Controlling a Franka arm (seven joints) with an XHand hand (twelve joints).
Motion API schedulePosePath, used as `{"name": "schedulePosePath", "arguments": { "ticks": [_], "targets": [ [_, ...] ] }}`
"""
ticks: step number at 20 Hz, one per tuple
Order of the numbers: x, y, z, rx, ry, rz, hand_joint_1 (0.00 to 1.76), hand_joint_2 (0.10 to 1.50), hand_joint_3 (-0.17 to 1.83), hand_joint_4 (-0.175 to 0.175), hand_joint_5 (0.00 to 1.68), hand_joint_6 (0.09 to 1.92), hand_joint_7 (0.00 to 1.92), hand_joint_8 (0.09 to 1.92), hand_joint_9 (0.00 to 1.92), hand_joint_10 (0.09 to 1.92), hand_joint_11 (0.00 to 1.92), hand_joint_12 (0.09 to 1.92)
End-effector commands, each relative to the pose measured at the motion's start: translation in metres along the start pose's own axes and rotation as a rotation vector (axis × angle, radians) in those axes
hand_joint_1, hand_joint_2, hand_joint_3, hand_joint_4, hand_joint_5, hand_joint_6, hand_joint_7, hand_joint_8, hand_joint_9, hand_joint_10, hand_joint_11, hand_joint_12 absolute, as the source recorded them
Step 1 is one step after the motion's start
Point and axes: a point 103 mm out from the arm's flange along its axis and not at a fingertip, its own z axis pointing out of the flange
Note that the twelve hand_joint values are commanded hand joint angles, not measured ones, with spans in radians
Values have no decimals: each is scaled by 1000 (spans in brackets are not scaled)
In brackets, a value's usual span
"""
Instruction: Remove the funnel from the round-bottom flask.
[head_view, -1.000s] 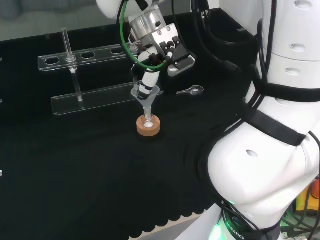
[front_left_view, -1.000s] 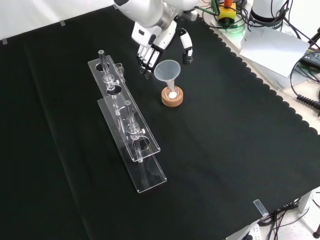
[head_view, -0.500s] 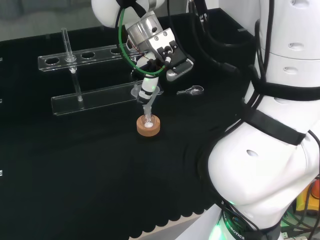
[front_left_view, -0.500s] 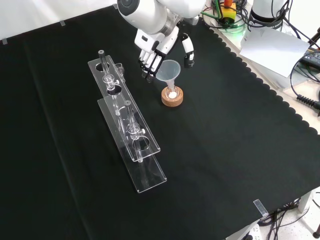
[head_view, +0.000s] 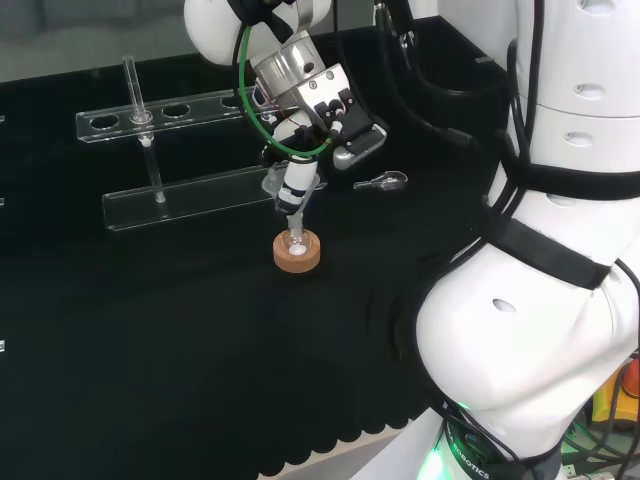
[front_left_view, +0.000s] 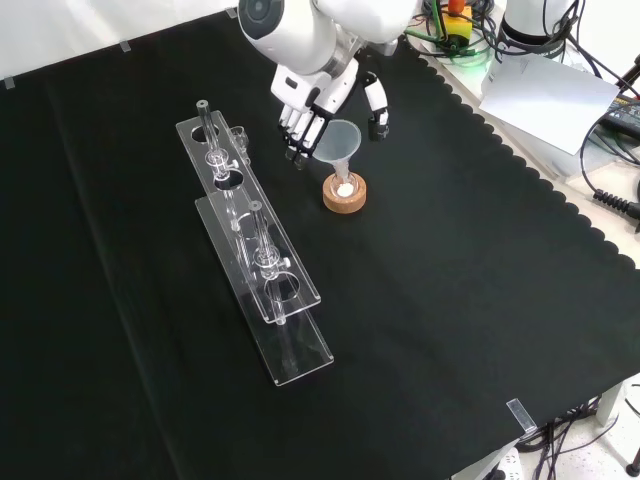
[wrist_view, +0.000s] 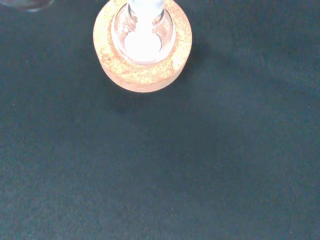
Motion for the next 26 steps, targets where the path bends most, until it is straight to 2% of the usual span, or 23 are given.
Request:
{"name": "schedulePosePath", "arguments": {
  "ticks": [1, 9, 18, 26],
  "targets": [
    [2, 3, 3, 1, -19, 8, 626, 640, 410, -9, 96, 87, 0, 484, 223, 770, 269, 1507],
    [1, 6, 5, 7, -58, 20, 653, 664, 416, -2, 146, 87, 4, 573, 291, 731, 302, 1475],
    [1, 8, 4, -31, -112, 46, 711, 727, 486, 19, 326, 87, 167, 600, 527, 611, 421, 1407],
    [-2, 1, -5, -88, -137, 63, 735, 824, 527, 26, 620, 127, 319, 582, 710, 536, 552, 1334]
  ]
}}
